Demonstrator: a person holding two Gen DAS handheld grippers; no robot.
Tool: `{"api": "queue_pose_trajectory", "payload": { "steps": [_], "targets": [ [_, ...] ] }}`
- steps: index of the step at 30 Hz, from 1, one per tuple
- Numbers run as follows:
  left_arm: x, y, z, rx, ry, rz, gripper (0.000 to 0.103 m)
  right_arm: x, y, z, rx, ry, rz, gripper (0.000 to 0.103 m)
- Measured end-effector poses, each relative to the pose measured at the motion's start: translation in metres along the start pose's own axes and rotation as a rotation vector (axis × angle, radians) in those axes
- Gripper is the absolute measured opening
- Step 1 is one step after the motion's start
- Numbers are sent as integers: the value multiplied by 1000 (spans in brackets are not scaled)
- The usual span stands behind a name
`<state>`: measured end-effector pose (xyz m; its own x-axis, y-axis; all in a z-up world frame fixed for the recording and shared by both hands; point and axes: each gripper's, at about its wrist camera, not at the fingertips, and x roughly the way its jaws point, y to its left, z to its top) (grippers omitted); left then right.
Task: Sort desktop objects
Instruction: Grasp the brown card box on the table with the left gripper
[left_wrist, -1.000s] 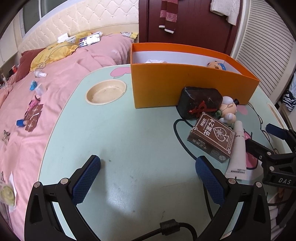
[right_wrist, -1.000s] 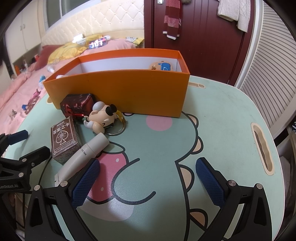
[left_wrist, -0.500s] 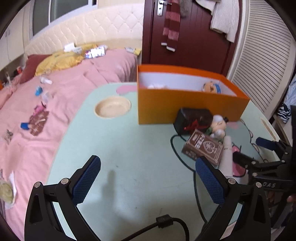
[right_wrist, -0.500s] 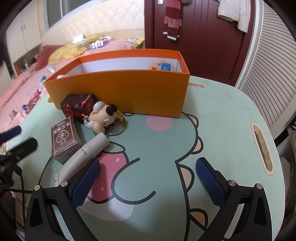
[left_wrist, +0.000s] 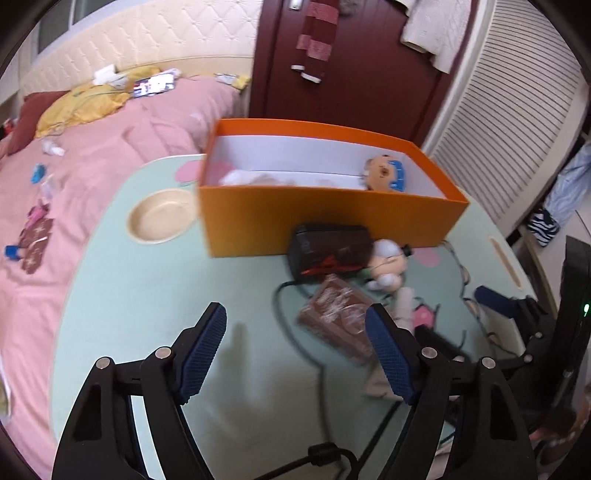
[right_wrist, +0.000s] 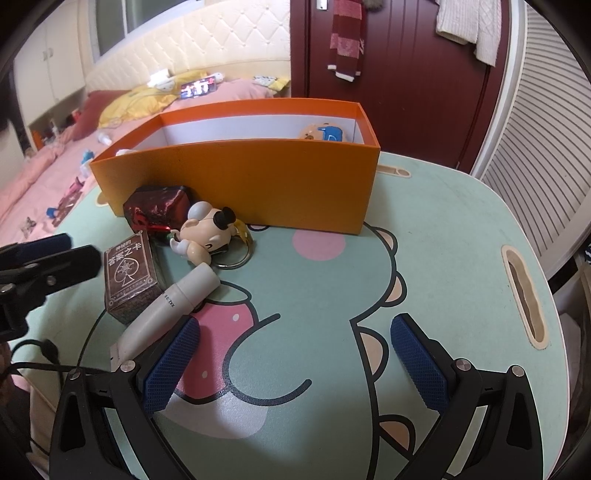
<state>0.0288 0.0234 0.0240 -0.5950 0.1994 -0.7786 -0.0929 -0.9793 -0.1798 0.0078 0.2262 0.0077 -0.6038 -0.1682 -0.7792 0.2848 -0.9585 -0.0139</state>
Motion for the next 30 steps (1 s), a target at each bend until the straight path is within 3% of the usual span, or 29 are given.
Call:
{"api": "queue_pose_trajectory", "payload": {
  "steps": [4,7,9,11,22,30],
  "targets": [
    [7,-17,12,37,-2,-7,78,0,0,-1,-1,-2,1,103],
    [18,-31,17,94,16,36,76,0,1,-2,-2,-2,3,103],
    [26,-33,16,114,49,47,54,0,1,-2,-2,-3,3,103],
    [30,-31,11,113,75,48,51,0,1,-2,-2,-3,3,103],
    [4,18,-8,68,51,96,51,-1,-2,-5,-5,-5,4,103],
    [2,10,-9,48,32,84,51,-1,-1,-5,-8,-5,4,103]
  ]
}}
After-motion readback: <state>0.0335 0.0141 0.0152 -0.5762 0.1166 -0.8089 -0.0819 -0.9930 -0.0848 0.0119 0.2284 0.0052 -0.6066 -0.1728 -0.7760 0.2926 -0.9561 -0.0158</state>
